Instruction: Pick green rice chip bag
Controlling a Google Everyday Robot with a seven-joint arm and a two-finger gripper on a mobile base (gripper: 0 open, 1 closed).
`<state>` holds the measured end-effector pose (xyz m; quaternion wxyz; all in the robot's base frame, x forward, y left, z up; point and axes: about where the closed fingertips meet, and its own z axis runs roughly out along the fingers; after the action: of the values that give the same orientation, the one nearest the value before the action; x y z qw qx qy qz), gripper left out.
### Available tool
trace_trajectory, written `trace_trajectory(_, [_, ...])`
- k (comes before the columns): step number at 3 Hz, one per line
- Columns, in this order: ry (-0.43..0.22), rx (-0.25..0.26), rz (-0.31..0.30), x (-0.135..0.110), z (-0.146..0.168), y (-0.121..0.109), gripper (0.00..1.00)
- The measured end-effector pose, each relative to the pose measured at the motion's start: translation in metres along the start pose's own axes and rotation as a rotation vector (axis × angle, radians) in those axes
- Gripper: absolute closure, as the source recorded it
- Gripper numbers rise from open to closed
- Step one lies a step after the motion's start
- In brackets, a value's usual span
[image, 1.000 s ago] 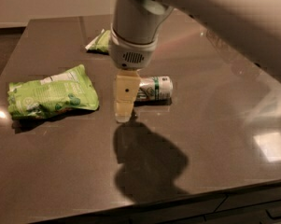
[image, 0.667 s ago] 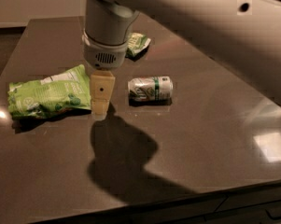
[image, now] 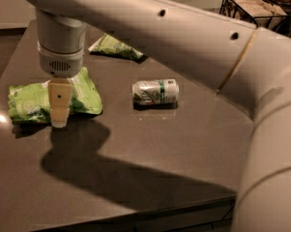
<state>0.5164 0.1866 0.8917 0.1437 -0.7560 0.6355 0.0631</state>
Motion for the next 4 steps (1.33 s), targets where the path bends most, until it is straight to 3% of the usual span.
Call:
trace_trajectory(1, [0.023, -0.033, -0.036, -0.039, 0.029, -0.012, 0.00])
trace_trajectory(2, [0.043, -0.054, -0.054, -0.055, 0.045, -0.016, 0.00])
trace_trajectory(3, [0.065, -0.077, -0.075, -0.065, 0.056, -0.016, 0.16])
trace_trajectory(4, [0.075, -0.098, -0.093, -0.070, 0.057, -0.013, 0.39])
